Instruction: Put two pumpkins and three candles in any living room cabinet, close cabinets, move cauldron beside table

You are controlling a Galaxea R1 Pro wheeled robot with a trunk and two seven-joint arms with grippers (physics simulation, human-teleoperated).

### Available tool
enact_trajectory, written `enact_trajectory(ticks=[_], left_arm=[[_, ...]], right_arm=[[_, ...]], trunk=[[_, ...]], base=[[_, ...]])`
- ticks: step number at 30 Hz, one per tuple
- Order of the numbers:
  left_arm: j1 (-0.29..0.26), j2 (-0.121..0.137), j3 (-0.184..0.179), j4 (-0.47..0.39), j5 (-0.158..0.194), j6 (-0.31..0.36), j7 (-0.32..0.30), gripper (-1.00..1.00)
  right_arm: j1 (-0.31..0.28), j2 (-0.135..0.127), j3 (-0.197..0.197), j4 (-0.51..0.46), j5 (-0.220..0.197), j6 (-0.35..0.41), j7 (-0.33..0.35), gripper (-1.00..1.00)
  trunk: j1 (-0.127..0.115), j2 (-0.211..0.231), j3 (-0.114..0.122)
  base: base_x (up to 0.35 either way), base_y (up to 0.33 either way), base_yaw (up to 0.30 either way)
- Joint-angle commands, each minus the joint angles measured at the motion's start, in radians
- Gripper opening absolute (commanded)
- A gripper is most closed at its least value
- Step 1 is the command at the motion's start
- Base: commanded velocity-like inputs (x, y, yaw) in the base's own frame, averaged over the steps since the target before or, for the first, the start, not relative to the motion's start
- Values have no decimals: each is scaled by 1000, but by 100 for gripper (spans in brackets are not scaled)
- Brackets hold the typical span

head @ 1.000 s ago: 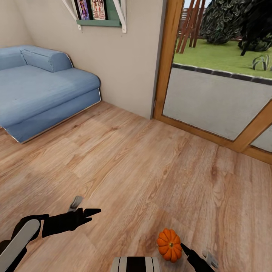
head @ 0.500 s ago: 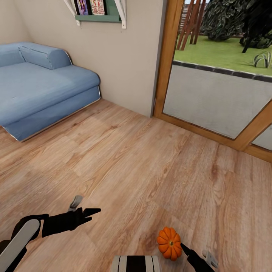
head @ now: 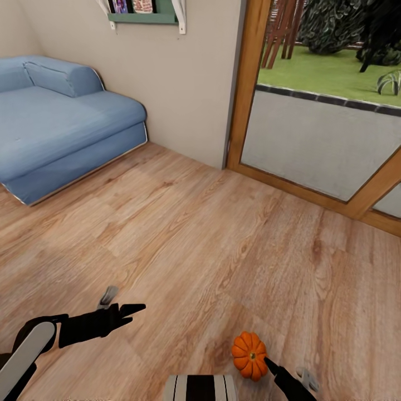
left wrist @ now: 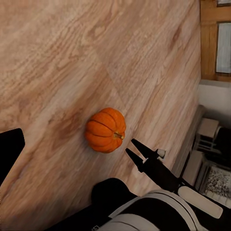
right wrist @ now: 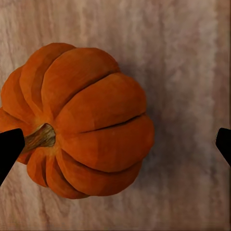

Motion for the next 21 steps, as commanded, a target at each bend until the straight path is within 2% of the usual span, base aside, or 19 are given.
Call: enact_trajectory(ticks=[1,13,19,21], left_arm=[[-1,1,1,1,-8,2,-9,100],[-1,-1,4,0,-9,3,-9,100],[-1,-1,4,0,-9,3,-9,100],[-1,-1,4,0,-9,3,-9,100]], right_arm=[[-1,0,9,0,-6,-5,3,100],[-1,0,14,-20,-3,-13,24,100],[-1,0,15,-21,-2,-18,26,100],[-1,0,15,-22,-2,-19,27,100]], trunk=[[0,-1,-5],[2,-1,-16],[4,-3,-39],[4,-3,-39]], base=[[0,0,0],[0,0,0],[0,0,0],[0,0,0]])
